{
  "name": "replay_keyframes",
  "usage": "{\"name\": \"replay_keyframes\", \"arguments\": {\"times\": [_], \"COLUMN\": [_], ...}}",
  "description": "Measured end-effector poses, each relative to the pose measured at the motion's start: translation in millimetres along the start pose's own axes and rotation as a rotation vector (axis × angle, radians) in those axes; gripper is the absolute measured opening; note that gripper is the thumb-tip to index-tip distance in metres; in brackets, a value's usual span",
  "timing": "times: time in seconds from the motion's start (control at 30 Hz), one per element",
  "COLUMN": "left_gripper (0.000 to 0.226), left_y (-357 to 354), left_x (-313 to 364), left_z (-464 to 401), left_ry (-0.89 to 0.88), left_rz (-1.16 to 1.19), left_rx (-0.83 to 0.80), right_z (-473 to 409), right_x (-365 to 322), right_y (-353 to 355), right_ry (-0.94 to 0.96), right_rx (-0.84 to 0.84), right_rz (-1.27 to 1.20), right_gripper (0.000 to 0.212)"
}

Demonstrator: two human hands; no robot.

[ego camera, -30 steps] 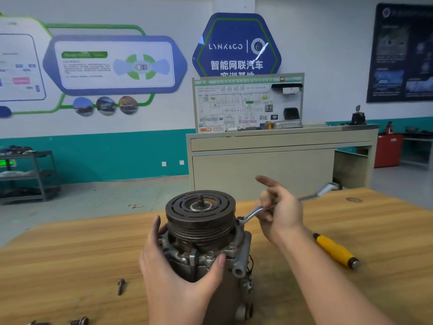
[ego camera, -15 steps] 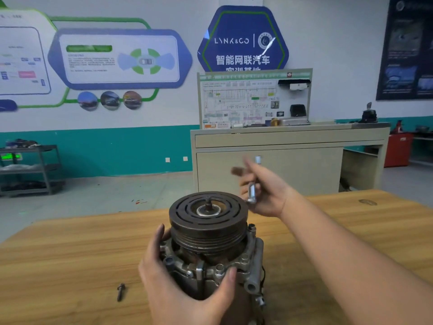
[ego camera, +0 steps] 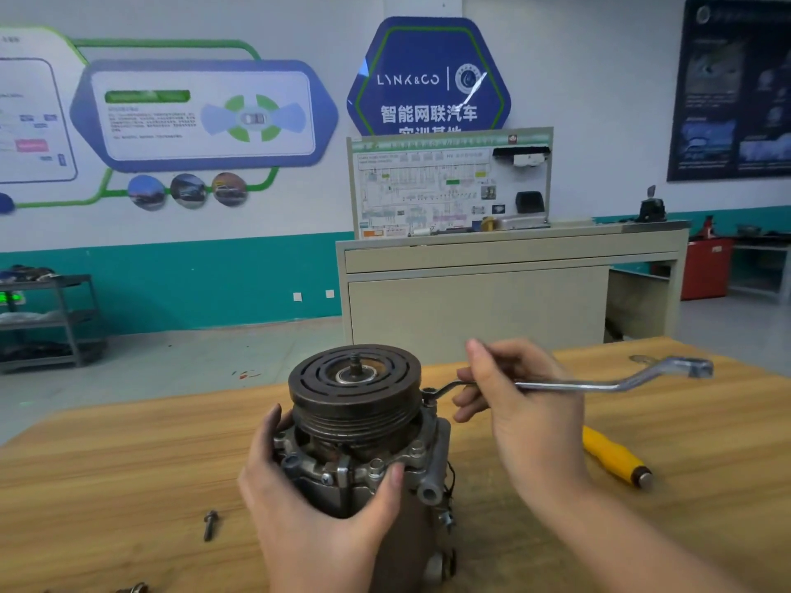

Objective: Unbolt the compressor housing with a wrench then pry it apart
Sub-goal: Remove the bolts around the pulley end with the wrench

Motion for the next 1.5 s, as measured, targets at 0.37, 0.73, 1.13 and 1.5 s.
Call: {"name": "replay_keyframes", "arguments": {"times": [0.37,0.73,1.13,1.5], "left_gripper": [0.111,0.11,0.103,0.11], "left_y": [-0.4,-4.1,-3.8,-3.1], "left_x": [-2.7,-6.6,-3.1,-4.1], "left_z": [-3.0,-6.6,-4.7,-5.5], "left_ry": [-0.004,0.007,-0.002,0.034], "left_rz": [0.048,0.07,0.082,0.089], "left_rx": [-0.023,-0.091,-0.101,-0.125], "right_z": [18.4,-17.3,-23.8,22.3], "right_x": [-23.0,118.5,45.8,-27.1], "right_y": [-18.0,-63.3,15.7,-8.5], "right_ry": [0.572,-1.163,-0.358,0.463], "right_rx": [0.005,-0.338,0.348,0.136], "right_rz": [0.386,-0.506,-0.211,0.447], "right_gripper": [0.05,0.051,0.034,0.033]}}
Point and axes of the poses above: each hand's wrist, its own z-axis away from the middle knuckle, its own y-axis out of the back of the hand, x = y × z, the point moved 7 cm from there along -z, towards the middle knuckle, and after that the axes turned 3 degrees about x, right-handed, at the moved point
